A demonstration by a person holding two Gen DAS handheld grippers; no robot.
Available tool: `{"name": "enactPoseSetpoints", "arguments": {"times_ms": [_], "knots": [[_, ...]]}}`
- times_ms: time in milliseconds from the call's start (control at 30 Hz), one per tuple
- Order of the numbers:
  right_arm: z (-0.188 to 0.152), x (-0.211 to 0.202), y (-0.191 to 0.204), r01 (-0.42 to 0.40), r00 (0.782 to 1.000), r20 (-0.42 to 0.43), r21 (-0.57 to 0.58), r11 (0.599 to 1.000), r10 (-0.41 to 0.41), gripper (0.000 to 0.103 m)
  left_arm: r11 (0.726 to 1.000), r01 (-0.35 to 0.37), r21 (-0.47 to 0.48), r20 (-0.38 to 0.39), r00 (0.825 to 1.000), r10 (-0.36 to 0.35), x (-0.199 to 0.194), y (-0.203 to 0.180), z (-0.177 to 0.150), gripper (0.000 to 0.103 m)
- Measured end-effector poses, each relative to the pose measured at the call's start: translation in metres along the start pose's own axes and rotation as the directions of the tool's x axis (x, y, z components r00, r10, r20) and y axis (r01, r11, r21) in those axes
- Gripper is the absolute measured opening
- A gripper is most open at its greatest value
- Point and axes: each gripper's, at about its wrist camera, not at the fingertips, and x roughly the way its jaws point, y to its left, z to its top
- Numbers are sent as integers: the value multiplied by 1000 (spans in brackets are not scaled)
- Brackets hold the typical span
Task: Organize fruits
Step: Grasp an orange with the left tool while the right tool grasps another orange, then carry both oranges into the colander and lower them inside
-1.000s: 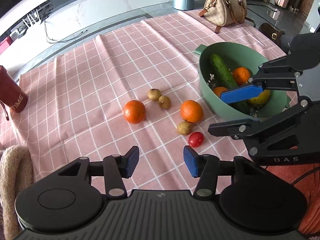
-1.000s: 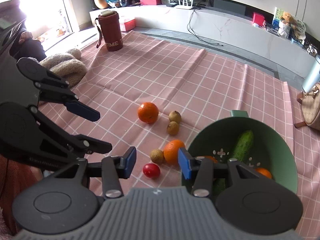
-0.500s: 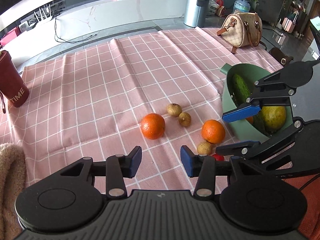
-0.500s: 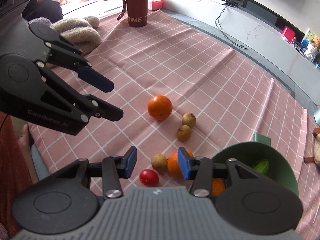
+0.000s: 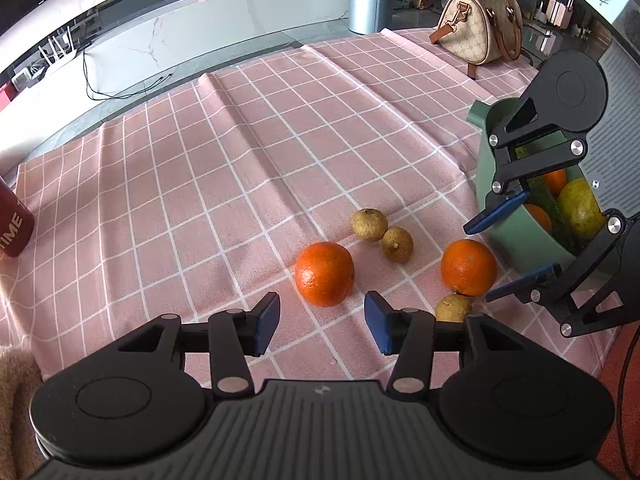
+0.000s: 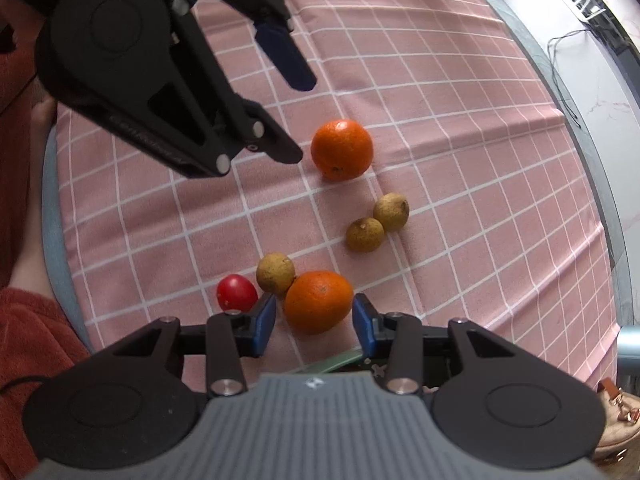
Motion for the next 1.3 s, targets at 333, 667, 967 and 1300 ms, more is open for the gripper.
{"name": "enactPoseSetpoints", "arguments": {"times_ms": [333, 667, 967, 1300], "knots": [[7, 20, -9, -75, 994, -81, -75, 994, 69, 41, 997, 52, -63, -7, 999, -52, 26, 15, 7, 62], [5, 26, -10, -89, 994, -75, -68, 994, 84, 41, 992, 83, -96, -36, 996, -87, 40, 9, 11, 42], [4, 5, -3, -51, 999, -23, -52, 997, 49, 40, 992, 53, -118, -31, 998, -57, 11, 9, 9, 40], [-12, -59, 2, -20, 992, 127, 70, 997, 11, 40, 991, 69, -115, 19, 998, -67, -47, -18, 15, 40]]}}
